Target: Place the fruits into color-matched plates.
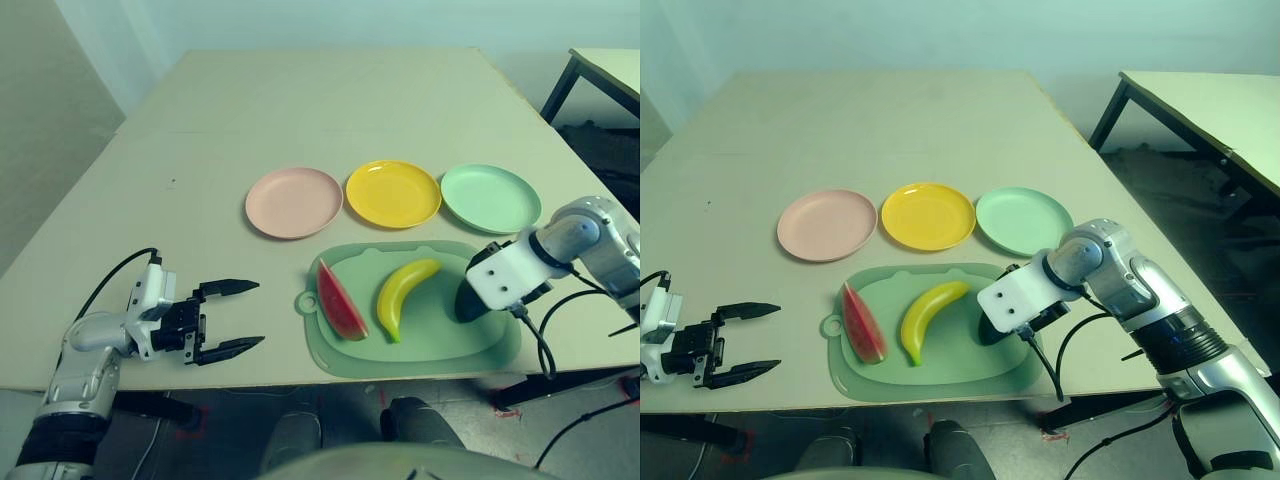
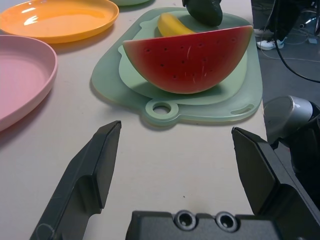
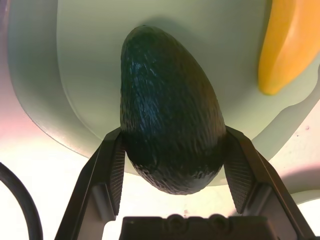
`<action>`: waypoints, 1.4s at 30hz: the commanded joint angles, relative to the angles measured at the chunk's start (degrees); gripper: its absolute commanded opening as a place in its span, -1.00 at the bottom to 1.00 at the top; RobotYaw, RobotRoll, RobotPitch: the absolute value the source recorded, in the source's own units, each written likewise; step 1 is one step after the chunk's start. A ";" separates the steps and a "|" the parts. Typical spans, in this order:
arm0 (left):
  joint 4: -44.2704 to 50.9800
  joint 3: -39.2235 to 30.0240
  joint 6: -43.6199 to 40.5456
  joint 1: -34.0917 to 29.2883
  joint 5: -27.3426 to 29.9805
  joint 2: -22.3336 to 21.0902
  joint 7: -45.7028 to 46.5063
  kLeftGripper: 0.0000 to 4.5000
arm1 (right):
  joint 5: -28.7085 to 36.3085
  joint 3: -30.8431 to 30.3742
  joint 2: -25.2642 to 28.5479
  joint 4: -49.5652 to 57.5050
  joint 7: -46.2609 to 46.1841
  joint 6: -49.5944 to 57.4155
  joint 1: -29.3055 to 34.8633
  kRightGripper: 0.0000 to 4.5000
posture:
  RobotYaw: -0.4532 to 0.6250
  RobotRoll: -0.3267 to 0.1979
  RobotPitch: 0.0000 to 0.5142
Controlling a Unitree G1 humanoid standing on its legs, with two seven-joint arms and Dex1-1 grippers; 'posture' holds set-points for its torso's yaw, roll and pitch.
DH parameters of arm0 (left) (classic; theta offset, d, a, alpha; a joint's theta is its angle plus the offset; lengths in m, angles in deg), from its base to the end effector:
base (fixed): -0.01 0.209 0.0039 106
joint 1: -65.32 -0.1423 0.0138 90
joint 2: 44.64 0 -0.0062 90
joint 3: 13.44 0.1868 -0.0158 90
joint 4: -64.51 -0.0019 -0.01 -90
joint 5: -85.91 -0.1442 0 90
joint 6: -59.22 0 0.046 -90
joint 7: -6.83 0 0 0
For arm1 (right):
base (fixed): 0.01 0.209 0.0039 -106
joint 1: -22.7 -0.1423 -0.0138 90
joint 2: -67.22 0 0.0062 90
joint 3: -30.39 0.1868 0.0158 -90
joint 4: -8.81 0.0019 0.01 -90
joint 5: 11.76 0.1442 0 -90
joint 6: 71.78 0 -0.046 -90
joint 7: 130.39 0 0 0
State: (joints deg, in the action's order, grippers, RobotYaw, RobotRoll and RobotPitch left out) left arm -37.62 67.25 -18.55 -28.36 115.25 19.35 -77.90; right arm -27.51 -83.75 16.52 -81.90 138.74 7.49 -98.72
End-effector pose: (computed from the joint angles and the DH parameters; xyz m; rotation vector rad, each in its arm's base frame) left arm 0.1875 0.3301 0.0840 0.2371 0.1140 -1.2286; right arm 0.2735 -0.2176 0.1855 -1.4884 0.5989 1.5925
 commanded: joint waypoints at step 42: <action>0.93 -0.91 0.71 -1.84 -0.19 0.16 0.80 1.00 | -17.85 -5.55 -15.34 -74.62 -34.10 -4.36 -39.27 0.98 | -0.17 0.25 -0.80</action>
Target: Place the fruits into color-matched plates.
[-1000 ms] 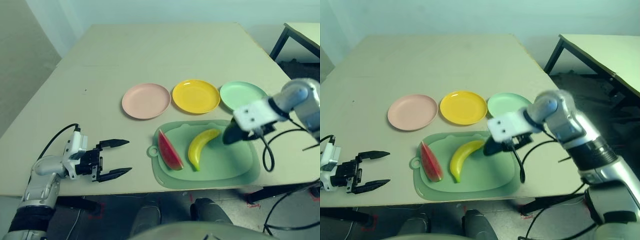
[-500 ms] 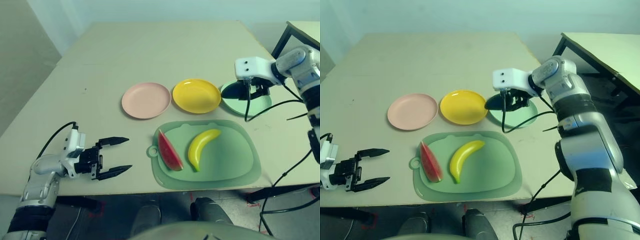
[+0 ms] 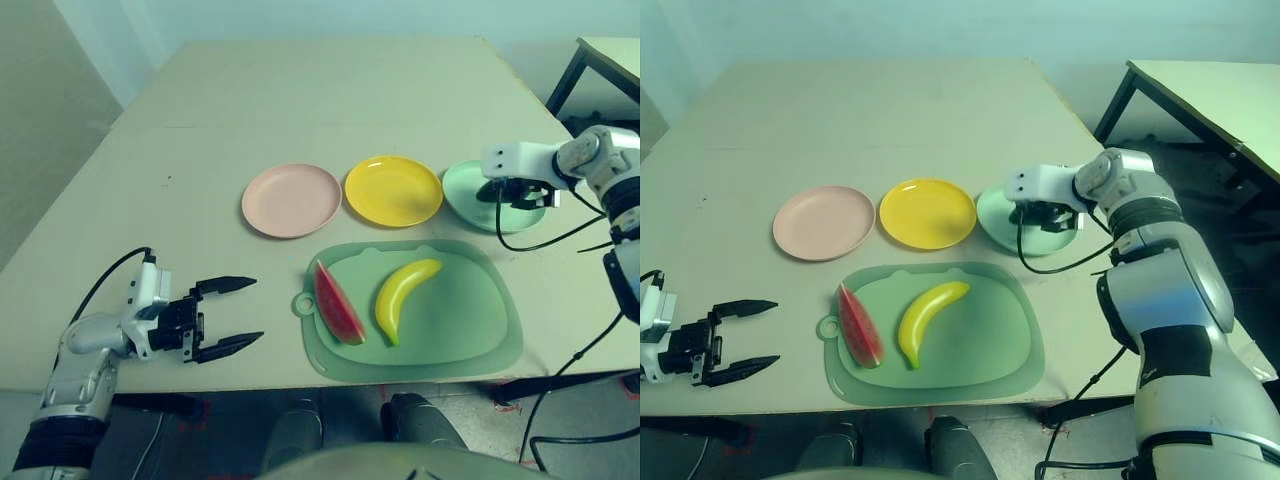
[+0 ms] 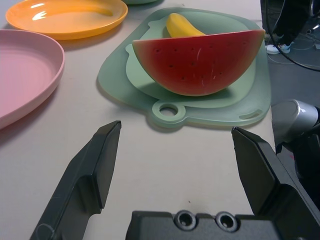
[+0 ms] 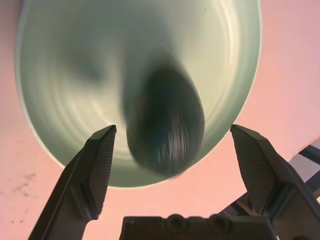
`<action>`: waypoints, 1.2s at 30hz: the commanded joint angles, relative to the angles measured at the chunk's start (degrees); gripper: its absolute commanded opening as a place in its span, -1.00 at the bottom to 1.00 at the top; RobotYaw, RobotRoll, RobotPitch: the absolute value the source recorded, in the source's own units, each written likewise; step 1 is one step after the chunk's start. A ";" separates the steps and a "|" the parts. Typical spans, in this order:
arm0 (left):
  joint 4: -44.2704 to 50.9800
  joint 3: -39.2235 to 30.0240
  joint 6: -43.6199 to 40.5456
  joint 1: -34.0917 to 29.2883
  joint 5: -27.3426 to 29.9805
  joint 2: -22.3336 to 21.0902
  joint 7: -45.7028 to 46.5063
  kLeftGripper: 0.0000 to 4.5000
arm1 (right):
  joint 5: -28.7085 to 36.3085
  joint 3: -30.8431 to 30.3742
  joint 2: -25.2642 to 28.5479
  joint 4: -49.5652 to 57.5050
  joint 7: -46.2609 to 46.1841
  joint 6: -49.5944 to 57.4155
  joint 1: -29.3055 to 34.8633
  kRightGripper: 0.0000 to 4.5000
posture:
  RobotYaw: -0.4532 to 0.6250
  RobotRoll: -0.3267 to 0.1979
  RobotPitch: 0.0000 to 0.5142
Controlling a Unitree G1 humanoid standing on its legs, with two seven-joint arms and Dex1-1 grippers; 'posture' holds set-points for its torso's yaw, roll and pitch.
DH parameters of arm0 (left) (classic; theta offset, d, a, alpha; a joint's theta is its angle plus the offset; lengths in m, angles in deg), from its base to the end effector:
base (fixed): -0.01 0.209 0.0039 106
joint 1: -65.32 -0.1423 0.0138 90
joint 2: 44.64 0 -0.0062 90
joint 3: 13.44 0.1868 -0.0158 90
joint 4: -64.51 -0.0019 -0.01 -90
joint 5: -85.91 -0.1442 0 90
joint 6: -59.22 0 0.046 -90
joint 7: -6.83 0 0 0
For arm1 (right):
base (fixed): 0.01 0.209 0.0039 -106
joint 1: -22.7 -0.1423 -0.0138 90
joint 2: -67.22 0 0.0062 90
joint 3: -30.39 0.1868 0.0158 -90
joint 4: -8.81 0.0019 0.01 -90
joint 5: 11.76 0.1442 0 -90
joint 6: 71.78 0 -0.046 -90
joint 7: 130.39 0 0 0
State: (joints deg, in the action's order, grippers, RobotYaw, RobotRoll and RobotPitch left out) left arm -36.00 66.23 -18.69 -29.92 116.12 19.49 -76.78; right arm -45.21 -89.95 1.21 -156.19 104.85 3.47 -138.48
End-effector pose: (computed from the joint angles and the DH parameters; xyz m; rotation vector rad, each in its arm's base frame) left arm 0.1825 0.3306 0.0851 0.2315 0.0971 -1.2044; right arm 0.3650 -0.2728 0.2178 -1.3491 0.7269 0.7394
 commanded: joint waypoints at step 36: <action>-4.63 1.31 0.39 4.57 -1.89 -0.13 -2.85 1.00 | 25.06 4.18 10.15 78.90 37.26 4.58 23.30 0.98 | -0.21 0.25 -0.75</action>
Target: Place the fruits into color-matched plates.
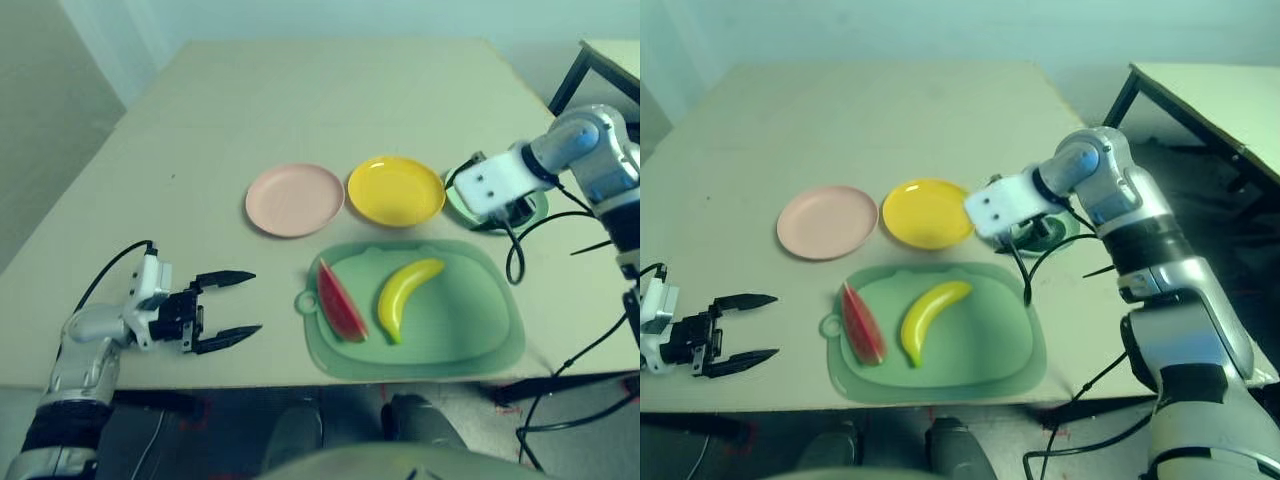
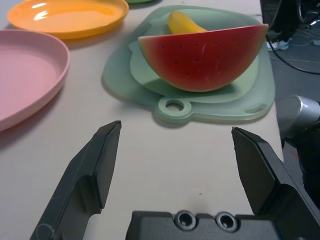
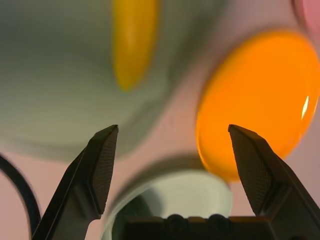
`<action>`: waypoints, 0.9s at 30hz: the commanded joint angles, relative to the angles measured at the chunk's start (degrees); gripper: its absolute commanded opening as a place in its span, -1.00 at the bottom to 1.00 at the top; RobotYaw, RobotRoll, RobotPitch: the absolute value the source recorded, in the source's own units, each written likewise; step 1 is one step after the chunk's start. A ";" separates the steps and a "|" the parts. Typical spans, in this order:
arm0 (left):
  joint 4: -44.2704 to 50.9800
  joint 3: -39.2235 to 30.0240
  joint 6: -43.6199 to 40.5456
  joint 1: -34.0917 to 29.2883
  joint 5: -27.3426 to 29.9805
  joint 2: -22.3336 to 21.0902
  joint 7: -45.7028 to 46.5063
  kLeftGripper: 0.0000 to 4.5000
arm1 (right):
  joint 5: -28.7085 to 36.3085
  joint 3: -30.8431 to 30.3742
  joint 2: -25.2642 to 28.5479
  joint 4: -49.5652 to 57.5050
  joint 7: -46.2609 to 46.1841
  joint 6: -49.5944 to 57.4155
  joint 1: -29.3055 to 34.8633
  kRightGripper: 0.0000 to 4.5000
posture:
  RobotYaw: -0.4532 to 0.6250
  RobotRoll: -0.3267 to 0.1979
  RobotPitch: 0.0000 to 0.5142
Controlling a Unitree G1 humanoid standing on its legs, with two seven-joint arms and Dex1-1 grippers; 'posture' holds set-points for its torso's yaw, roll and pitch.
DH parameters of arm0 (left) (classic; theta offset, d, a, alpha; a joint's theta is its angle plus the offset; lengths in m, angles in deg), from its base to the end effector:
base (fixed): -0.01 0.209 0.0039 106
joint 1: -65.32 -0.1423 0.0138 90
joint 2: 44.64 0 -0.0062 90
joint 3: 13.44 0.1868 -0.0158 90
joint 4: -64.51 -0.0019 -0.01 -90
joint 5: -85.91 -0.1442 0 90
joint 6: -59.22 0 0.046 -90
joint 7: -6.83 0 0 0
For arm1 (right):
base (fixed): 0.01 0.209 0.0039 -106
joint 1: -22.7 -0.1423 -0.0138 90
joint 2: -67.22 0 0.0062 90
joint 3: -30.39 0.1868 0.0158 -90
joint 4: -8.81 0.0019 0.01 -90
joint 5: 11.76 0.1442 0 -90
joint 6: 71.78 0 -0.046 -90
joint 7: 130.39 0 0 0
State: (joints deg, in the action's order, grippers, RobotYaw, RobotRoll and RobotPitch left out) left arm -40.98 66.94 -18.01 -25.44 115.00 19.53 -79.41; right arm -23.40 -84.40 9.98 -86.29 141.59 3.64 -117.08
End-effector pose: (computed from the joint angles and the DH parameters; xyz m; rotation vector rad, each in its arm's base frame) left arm 0.1950 0.3345 0.0856 0.2405 0.1022 -1.2263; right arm 0.2967 -0.1790 0.2547 -1.6363 0.2668 1.5708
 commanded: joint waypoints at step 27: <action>1.92 1.49 -0.31 -0.37 -0.78 1.01 0.01 1.00 | -4.71 -10.33 -8.32 13.59 -2.84 16.74 5.55 0.98 | -0.20 0.25 -0.74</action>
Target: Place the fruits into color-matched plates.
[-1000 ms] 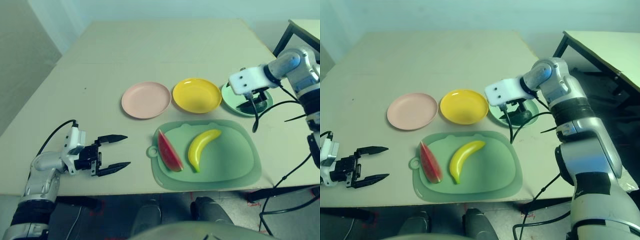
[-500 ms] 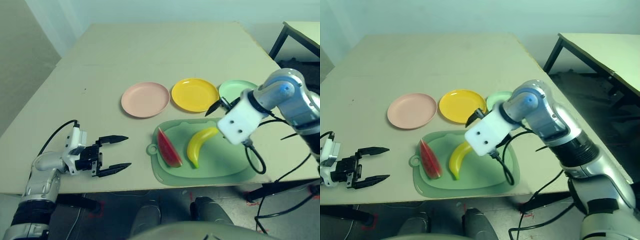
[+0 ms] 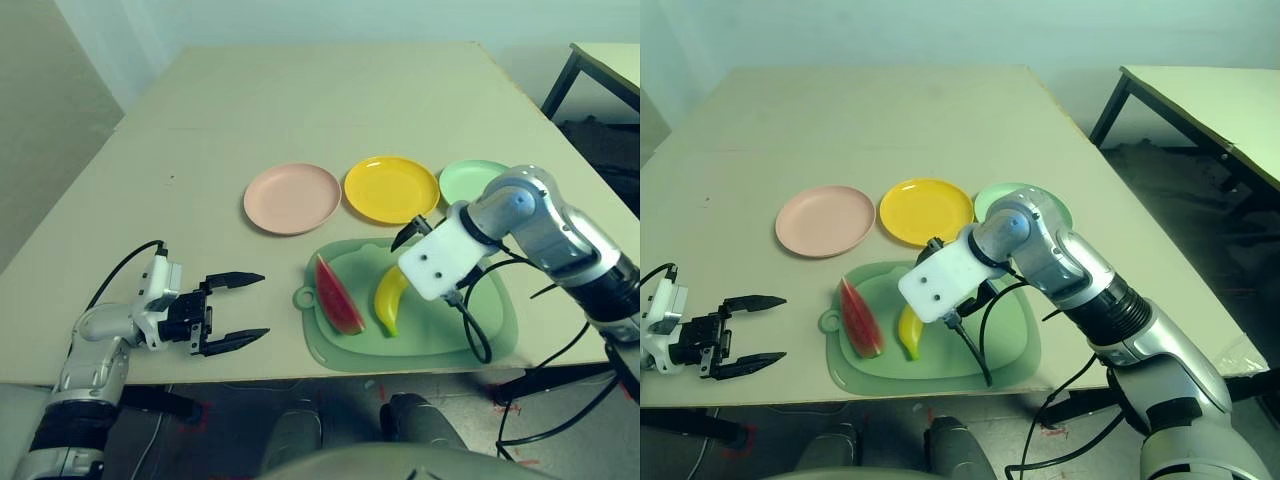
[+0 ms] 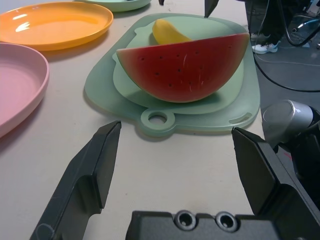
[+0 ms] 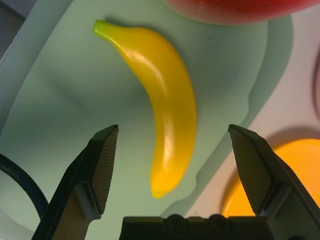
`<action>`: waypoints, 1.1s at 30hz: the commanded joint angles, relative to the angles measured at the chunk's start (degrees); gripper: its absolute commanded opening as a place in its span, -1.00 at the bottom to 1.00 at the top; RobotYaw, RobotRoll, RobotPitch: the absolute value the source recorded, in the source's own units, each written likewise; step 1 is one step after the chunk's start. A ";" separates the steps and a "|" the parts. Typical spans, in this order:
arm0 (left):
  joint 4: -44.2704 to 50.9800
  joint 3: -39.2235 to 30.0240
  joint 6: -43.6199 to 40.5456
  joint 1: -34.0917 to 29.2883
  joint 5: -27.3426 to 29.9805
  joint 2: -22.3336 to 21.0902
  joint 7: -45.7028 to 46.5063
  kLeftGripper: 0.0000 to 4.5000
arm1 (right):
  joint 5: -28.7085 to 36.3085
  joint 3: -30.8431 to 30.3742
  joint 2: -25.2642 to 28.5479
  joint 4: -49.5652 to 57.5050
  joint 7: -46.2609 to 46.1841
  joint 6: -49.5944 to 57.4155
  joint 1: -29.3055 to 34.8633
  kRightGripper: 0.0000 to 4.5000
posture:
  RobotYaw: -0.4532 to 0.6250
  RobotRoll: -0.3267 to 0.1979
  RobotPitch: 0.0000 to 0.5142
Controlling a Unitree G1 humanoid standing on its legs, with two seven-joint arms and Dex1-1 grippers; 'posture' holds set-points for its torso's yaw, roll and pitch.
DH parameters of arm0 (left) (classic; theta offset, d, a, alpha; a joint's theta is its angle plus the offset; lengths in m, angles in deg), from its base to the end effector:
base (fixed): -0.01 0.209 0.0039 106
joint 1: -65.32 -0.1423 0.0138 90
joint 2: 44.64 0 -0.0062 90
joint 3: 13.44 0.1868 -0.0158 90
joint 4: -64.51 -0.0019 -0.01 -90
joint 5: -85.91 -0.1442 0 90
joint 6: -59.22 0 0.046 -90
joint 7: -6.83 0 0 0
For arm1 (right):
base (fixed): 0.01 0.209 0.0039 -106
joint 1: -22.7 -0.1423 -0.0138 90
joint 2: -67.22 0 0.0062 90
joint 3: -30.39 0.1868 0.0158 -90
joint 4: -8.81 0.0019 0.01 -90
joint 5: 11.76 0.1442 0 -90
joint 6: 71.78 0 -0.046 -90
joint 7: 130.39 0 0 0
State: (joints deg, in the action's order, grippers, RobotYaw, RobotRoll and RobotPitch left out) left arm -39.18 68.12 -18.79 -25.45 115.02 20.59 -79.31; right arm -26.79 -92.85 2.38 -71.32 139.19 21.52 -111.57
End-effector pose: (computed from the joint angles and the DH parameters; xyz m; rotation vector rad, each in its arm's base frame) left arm 0.1973 0.3253 0.0832 0.2255 0.0901 -1.2581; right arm 0.2737 -0.1221 0.2141 -1.5248 0.2819 1.7054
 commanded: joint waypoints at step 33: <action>5.17 0.94 0.00 -4.06 -0.87 0.42 3.53 1.00 | -8.94 -7.21 -9.11 -14.97 1.41 -7.16 -4.75 0.98 | -0.14 0.25 -0.72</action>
State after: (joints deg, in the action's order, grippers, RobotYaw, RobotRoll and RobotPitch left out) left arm -34.70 68.49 -18.77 -29.18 114.97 20.97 -75.87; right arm -35.25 -99.42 -6.52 -86.14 140.99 14.78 -115.71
